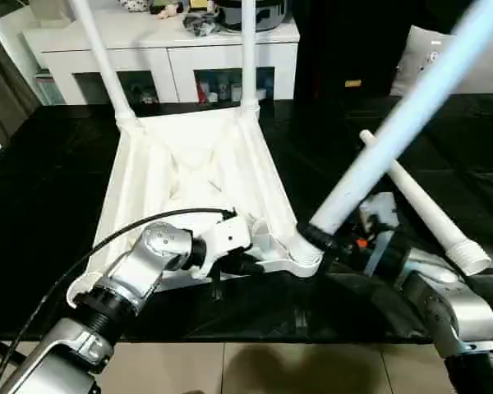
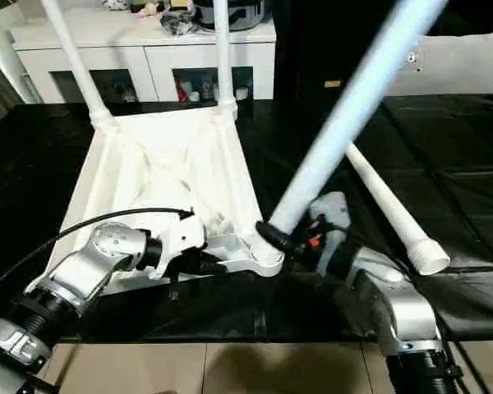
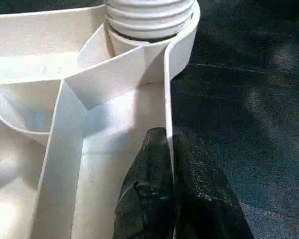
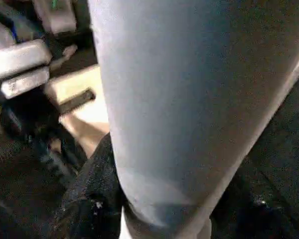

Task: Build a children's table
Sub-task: Insert table leg to table base

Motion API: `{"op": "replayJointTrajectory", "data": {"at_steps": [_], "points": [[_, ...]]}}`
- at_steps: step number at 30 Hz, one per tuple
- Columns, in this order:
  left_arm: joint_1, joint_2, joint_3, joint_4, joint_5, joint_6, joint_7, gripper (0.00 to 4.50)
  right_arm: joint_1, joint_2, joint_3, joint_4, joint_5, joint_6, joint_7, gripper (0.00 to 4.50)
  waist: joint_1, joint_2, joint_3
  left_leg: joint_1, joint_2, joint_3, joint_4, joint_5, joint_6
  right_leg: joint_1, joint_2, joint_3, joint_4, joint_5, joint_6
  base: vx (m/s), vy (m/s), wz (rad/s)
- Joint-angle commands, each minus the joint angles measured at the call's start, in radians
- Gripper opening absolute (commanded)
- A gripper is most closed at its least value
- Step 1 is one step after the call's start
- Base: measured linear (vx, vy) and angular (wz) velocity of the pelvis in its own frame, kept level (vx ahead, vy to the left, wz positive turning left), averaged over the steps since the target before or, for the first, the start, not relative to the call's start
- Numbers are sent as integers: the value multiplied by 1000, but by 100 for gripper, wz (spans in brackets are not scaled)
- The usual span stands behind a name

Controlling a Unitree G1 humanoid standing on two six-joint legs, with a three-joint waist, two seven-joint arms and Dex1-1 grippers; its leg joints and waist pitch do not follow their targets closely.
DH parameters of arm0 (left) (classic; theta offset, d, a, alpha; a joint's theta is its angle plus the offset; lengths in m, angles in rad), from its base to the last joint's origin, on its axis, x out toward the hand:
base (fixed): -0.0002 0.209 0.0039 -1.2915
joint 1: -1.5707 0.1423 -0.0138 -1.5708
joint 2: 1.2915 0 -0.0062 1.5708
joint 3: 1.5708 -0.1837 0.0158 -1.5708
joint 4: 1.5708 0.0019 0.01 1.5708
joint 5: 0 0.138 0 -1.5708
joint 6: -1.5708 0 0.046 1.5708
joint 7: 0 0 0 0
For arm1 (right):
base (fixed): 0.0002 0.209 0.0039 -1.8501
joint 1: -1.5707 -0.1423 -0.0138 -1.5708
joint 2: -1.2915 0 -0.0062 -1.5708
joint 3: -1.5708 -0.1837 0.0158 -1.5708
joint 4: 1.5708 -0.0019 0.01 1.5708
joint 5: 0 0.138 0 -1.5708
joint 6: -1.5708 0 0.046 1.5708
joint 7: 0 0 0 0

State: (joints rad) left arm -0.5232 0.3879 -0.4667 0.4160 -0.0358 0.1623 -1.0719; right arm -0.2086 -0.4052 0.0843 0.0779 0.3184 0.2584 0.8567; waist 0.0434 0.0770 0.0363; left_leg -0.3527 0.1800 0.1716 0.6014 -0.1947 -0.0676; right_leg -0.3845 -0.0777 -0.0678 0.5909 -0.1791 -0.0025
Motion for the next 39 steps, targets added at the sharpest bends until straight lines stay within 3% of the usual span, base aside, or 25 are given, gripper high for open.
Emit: {"op": "replayJointTrajectory", "data": {"at_steps": [1, 2, 3, 7, 8, 11, 12, 13, 14, 15, 18, 20, 25, 28, 34, 39], "points": [[-9, 9, -3, -4, 22, -15, -14, 0, 24, -28, 59, 59, -89, 33, 0, 188, -8, -7, -36, 8, 36, -23, -88, -396, 23, 21, -61, 34, -106, -553, -109, 0, 0, 0], [-8, 10, -4, -3, 23, -17, -16, 0, 23, -32, 65, 61, -94, 33, 4, 188, -11, -5, -35, 9, 36, -25, -90, -409, 21, 22, -62, 34, -107, -563, -108, 0, 0, 0], [-7, 14, -7, -5, 25, -20, -21, 0, 18, -34, 74, 72, -100, 34, 10, 188, -15, -11, -38, 6, 38, -26, -92, -410, 23, 24, -63, 34, -106, -550, -111, 0, 0, 0], [-7, 22, -11, -4, 30, -29, -30, 0, -5, -32, 98, 122, -122, 19, 20, 188, -19, -8, -38, 8, 37, -26, -91, -414, 28, 22, -65, 34, -105, -548, -121, 0, 0, 0], [-11, 26, -13, 3, 35, -36, -35, 0, -29, -28, 116, 164, -136, 13, 33, 188, -23, -13, -36, 5, 35, -26, -90, -422, 29, 22, -65, 32, -109, -573, -115, 0, 0, 0], [-25, 30, -11, 19, 43, -48, -45, 0, -74, -27, 154, 230, -144, 5, 81, 188, -30, -13, -30, 13, 33, -28, -88, -460, 23, 13, -65, 28, -120, -654, -89, 0, 0, 0], [-26, 31, -11, 21, 44, -49, -46, 0, -78, -27, 156, 233, -142, 6, 85, 188, -33, -22, -31, 12, 33, -29, -88, -465, 22, 14, -64, 26, -121, -661, -84, 0, 0, 0], [-31, 31, -10, 25, 46, -51, -49, 0, -86, -28, 159, 241, -140, 9, 94, 188, -34, -17, -30, 11, 33, -33, -90, -474, 19, 14, -66, 25, -119, -667, -80, 0, 0, 0], [-41, 31, -9, 39, 50, -60, -51, 0, -99, -26, 161, 251, -141, 12, 98, 188, -42, -22, -31, 16, 32, -34, -89, -491, 18, 10, -65, 22, -124, -677, -73, 0, 0, 0], [-47, 31, -8, 45, 53, -64, -52, 0, -105, -26, 162, 256, -142, 14, 102, 188, -43, -20, -31, 17, 33, -34, -90, -497, 17, 10, -65, 22, -125, -677, -74, 0, 0, 0], [-75, 28, -5, 84, 60, -85, -55, 0, -121, -22, 169, 263, -143, 24, 115, 188, -48, -29, -31, 16, 33, -34, -90, -502, 23, 8, -65, 21, -130, -681, -71, 0, 0, 0], [-128, 21, 6, 166, 63, -116, -58, 0, -143, -15, 186, 280, -145, 30, 125, 188, -47, -30, -30, 20, 31, -34, -88, -508, 20, 4, -65, 19, -132, -695, -67, 0, 0, 0], [-163, 22, 12, 219, 67, -137, -63, 0, -154, -3, 193, 290, -143, 39, 128, 188, -49, -32, -27, 18, 32, -41, -91, -535, 13, 6, -70, 14, -138, -726, -51, 0, 0, 0], [-187, 33, 20, 246, 63, -147, -89, 0, -165, 17, 198, 282, -146, 57, 116, 188, -49, -32, -29, 13, 38, -45, -98, -536, 10, 11, -73, 19, -130, -680, -72, 0, 0, 0], [-192, 24, 35, 283, 56, -161, -97, 0, -173, 35, 198, 277, -147, 77, 80, 188, -45, -34, -27, 13, 42, -40, -102, -524, 9, 10, -74, 29, -122, -632, -110, 0, 0, 0], [-114, 33, 68, 171, 17, -63, -76, 0, -175, 63, 185, 274, -173, 112, -15, 188, -49, -34, -24, 12, 42, -41, -104, -525, 3, 10, -76, 29, -122, -649, -110, 0, 0, 0]]}}
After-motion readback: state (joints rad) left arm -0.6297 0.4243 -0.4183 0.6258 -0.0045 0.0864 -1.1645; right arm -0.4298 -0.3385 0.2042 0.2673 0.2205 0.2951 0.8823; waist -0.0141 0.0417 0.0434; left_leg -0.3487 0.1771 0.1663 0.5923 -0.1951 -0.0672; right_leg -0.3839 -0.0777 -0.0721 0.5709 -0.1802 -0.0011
